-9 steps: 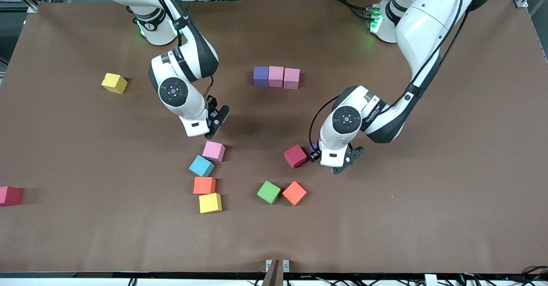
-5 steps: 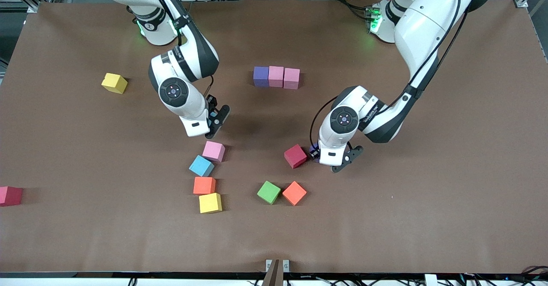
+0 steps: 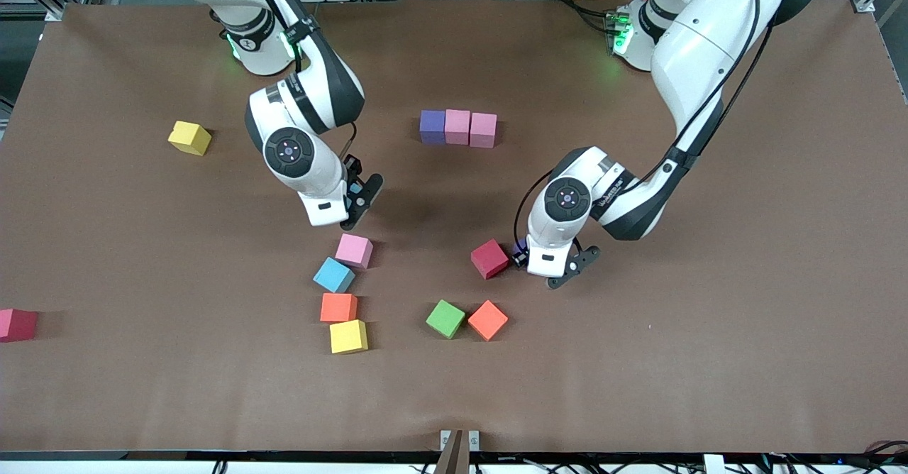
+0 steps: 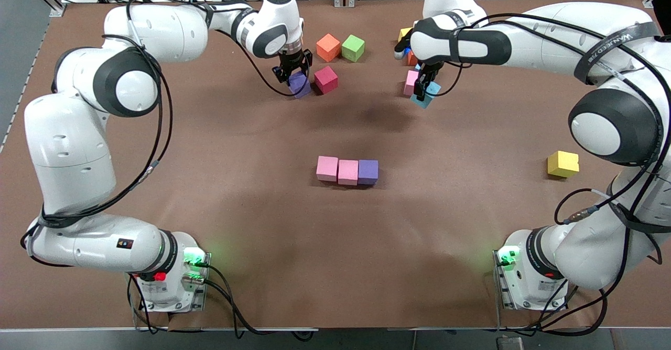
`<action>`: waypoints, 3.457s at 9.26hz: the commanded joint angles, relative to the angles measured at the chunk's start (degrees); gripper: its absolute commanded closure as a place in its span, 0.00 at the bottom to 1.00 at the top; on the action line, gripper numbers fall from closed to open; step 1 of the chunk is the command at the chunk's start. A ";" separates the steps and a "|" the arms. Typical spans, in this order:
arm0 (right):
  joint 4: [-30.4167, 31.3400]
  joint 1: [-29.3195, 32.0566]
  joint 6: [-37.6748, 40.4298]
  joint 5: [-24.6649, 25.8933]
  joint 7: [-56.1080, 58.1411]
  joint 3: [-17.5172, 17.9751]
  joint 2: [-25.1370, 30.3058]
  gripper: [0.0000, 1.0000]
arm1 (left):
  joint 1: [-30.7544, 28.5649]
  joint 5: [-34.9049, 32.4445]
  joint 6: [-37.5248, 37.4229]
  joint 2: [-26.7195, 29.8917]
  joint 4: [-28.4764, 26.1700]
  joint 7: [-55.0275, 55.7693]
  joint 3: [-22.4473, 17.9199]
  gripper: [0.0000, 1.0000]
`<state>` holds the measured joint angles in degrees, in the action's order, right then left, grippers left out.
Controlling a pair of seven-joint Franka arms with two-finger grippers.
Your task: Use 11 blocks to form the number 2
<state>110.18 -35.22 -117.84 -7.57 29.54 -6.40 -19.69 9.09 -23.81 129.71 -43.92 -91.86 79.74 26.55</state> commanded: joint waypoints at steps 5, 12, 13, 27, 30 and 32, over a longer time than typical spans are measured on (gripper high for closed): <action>-1.72 -8.54 -0.72 -6.81 -38.29 0.60 0.27 1.00 | -0.55 -1.94 -3.14 7.85 -7.34 -2.03 4.18 1.00; -0.14 -12.42 -7.05 -8.43 -45.01 0.52 -0.79 1.00 | 4.09 -2.20 -4.04 8.15 -10.45 -4.85 10.80 1.00; -0.14 -11.90 -6.79 -8.34 -44.05 0.52 -0.70 1.00 | 5.05 -2.20 -2.90 8.06 -10.71 -4.77 10.80 1.00; -1.28 -1.43 -2.92 -7.81 -24.09 0.16 -1.67 1.00 | 9.37 -8.44 2.56 10.25 -22.39 -1.25 11.68 1.00; -1.37 -1.34 -2.92 -7.81 -24.00 0.08 -1.67 1.00 | 9.11 -8.44 2.74 11.13 -23.98 -1.25 12.38 1.00; -1.63 -1.34 -2.92 -7.81 -24.00 0.08 -1.76 1.00 | 9.11 -8.44 2.74 11.22 -24.42 -1.25 12.38 1.00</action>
<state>109.23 -37.46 -121.35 -14.76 4.46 -6.78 -21.46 18.34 -30.73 131.75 -34.11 -113.85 76.90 38.88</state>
